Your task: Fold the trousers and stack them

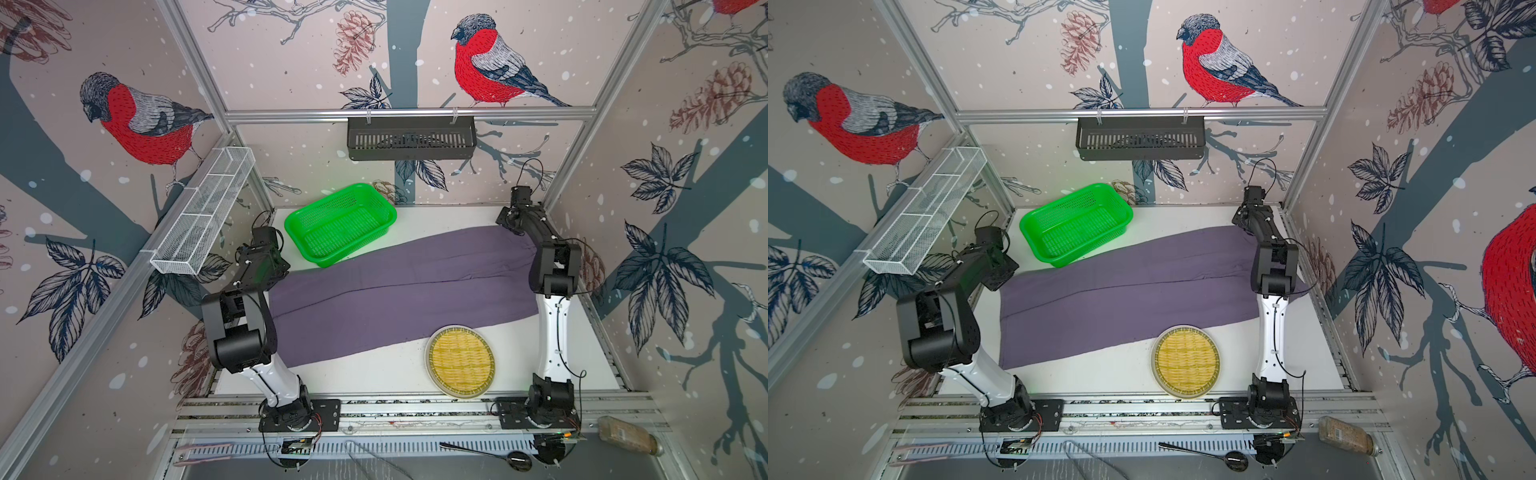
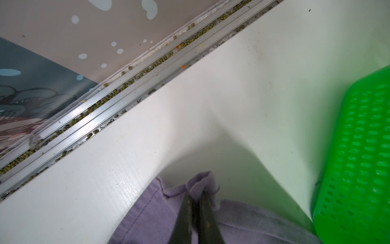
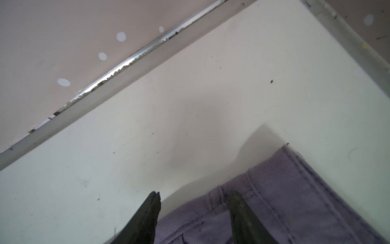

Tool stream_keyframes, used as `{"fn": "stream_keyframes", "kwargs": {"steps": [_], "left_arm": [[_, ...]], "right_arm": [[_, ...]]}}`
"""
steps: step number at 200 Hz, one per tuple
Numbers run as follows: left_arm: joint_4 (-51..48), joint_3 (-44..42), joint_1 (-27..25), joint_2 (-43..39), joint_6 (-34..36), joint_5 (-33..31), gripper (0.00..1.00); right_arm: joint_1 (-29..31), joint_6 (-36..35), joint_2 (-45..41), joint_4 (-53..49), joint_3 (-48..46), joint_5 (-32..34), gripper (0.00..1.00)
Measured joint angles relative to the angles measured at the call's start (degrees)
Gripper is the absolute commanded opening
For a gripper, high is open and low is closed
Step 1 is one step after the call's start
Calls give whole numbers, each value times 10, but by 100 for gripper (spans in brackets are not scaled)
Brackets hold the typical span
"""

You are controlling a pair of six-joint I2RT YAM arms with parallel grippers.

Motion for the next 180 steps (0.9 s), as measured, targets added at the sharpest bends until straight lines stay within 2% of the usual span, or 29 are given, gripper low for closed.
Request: {"fn": "stream_keyframes", "kwargs": {"steps": [67,141,180], "left_arm": [[0,0,0,-2,10,0,0],[0,-2,0,-3,25,5,0],[-8,-5,-2,-38,25,8,0]], "right_arm": [[10,-3,29,8,22,42,54],[11,-13,32,20,17,63,6],[13,-10,13,-5,17,30,3]]}}
